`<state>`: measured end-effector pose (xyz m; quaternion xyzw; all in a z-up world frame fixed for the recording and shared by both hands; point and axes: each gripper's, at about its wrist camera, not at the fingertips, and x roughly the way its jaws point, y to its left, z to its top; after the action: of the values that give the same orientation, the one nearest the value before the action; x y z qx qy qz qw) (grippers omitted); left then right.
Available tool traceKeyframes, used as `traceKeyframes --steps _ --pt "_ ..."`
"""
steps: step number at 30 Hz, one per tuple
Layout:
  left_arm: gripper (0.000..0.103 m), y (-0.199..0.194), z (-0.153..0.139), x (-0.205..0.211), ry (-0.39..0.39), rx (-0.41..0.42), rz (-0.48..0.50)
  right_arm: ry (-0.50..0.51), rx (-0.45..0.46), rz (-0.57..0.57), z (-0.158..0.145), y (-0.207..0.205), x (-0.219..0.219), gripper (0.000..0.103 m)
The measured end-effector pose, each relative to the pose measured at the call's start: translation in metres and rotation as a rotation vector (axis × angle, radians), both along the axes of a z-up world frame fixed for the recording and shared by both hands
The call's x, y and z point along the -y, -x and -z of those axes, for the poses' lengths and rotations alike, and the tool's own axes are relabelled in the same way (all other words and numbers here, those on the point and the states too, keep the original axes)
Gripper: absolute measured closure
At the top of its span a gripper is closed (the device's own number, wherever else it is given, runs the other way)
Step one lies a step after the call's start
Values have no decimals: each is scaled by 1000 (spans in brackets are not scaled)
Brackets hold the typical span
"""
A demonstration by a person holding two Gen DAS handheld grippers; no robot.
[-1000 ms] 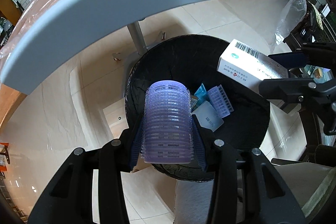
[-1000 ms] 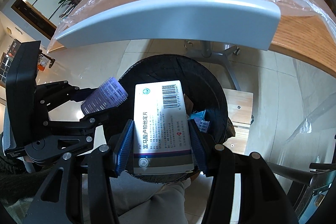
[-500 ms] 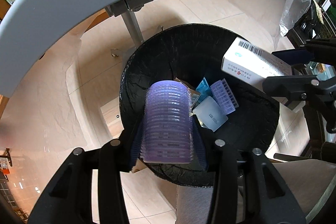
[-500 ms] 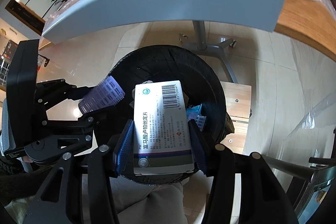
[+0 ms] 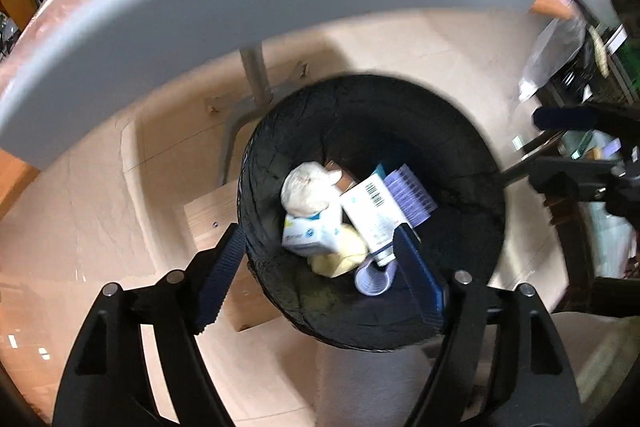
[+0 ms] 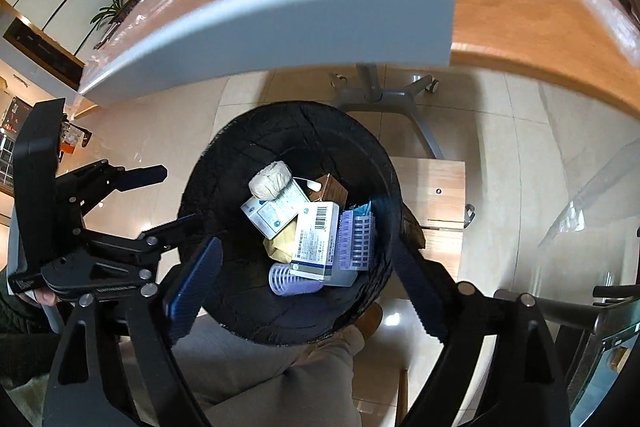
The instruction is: Collect trash
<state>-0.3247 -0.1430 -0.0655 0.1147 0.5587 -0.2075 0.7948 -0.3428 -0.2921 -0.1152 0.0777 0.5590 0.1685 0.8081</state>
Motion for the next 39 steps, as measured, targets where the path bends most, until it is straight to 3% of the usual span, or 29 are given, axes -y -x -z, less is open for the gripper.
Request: traceKeyframes --steps 3,6,9,12,16,23,31,39 --pt "25 6 -37 -5 61 84 -6 -26 147 -39 -50 11 1 17" --pt "11 1 -85 -15 115 216 -32 39 292 -14 -92 1 12 8" --pt "4 -21 -118 -30 105 346 -101 62 368 71 -118 -32 33 4" --pt "4 -67 -134 -52 75 392 -218 111 379 160 -125 -82 57 4" --pt "4 -141 -130 -89 42 367 -374 165 348 235 -111 -147 83 4" --pt "4 -232 -99 -124 -54 317 -476 194 258 326 -74 -233 121 4" --pt "4 -280 -73 -149 -63 257 -531 249 232 359 -55 -281 140 4" --pt "4 -297 -65 -153 -27 250 -530 308 267 355 -53 -290 140 4"
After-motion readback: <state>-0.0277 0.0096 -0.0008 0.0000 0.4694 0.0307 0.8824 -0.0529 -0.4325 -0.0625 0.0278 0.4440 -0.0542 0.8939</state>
